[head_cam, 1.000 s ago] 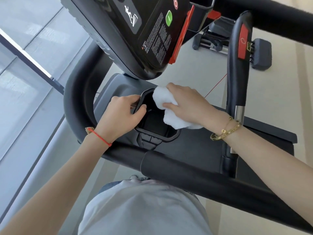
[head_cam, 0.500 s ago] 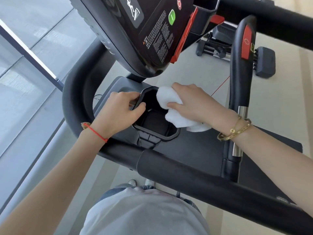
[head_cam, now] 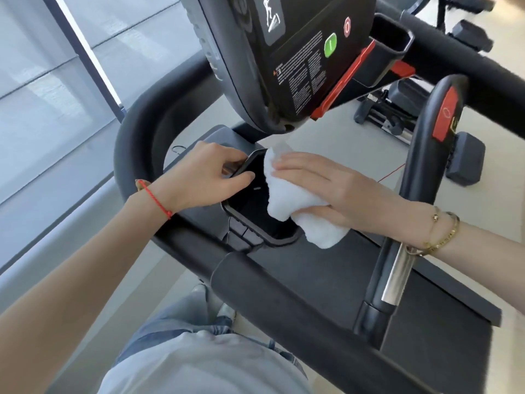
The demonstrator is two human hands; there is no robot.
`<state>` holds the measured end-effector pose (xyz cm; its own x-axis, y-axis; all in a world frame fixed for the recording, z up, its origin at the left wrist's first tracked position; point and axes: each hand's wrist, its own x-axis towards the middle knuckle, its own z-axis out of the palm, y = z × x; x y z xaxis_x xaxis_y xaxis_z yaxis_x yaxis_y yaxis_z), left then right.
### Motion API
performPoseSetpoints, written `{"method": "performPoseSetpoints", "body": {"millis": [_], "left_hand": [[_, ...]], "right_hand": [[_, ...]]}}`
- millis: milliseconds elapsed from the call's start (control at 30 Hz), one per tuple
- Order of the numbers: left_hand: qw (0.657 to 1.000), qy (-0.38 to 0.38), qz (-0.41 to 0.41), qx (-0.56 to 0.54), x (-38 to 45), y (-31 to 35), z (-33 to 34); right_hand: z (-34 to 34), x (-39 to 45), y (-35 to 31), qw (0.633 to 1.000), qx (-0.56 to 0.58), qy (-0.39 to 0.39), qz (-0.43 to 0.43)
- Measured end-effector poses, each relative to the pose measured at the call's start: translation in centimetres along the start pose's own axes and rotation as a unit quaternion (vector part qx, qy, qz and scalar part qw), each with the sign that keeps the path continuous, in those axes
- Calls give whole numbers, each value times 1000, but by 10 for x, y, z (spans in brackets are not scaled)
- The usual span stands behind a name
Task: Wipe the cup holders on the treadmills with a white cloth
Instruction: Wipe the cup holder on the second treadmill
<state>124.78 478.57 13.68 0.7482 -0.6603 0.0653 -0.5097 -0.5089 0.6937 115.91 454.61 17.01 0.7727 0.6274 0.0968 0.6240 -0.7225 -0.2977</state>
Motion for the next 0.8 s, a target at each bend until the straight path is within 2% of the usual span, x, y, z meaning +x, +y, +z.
{"method": "performPoseSetpoints", "body": {"millis": [67, 167, 233, 367, 567, 667, 800], "left_hand": [[1000, -14, -2, 0, -2, -1, 0], [999, -53, -4, -11, -6, -2, -3], [997, -66, -19, -38, -9, -1, -6], [996, -64, -20, -60, -12, 3, -6], [997, -58, -22, -55, -12, 4, -6], [996, -65, -23, -64, -13, 5, -7], [996, -67, -24, -53, -14, 4, -8]], "right_hand": [[0, 14, 6, 997, -15, -48, -57], [-5, 39, 9, 987, -22, -137, -82], [-5, 53, 9, 966, -95, -212, -116], [-1, 67, 7, 923, -206, -276, -173], [20, 76, 2, 876, -299, -357, -125], [20, 83, -2, 872, -297, -366, -128], [11, 91, -12, 860, -269, -421, -104]]}}
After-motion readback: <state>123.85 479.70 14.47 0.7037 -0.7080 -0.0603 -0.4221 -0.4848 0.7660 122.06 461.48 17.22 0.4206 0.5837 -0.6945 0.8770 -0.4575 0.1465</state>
